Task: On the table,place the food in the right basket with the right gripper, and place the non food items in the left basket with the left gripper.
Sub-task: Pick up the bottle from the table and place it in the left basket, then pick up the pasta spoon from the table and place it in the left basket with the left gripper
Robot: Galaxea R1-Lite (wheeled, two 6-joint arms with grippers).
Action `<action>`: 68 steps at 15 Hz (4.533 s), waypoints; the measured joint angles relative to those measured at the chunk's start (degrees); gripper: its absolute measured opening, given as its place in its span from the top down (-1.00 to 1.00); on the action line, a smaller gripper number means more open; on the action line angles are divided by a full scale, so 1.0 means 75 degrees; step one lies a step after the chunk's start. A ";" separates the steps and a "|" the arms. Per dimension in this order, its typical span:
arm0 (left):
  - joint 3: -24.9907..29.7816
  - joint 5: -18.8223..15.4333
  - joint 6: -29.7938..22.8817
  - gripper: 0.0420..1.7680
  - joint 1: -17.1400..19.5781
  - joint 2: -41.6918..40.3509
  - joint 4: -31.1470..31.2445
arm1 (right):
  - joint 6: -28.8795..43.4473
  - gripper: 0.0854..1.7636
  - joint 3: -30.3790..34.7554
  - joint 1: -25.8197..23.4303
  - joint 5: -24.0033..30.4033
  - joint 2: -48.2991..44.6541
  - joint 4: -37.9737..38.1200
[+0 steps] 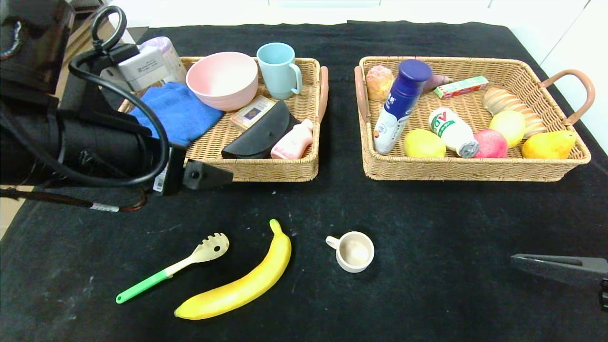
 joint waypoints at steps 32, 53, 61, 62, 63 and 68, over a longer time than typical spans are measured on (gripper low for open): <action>0.3139 -0.0286 0.2375 -0.94 0.1634 -0.0705 0.0436 | -0.0076 -0.94 0.0063 0.0003 -0.0007 0.0089 0.0008; 0.3621 0.0005 0.2337 -0.41 0.1541 0.0078 -0.0860 | -0.0085 -0.94 0.0091 0.0003 -0.0015 0.0169 -0.0007; 0.3620 0.0011 0.2342 0.92 0.1549 0.0096 -0.0874 | -0.0083 -0.94 0.0093 0.0003 -0.0013 0.0169 -0.0011; 0.3625 0.0005 0.2342 0.92 0.1549 0.0102 -0.0874 | -0.0083 -0.94 0.0106 0.0003 -0.0015 0.0171 -0.0010; 0.3625 0.0005 0.2342 0.92 0.1547 0.0111 -0.0874 | -0.0083 -0.94 0.0102 0.0003 -0.0013 0.0171 -0.0010; 0.3617 -0.0013 0.2341 0.92 0.1541 0.0154 -0.0878 | -0.0085 -0.94 0.0091 0.0003 -0.0015 0.0177 -0.0010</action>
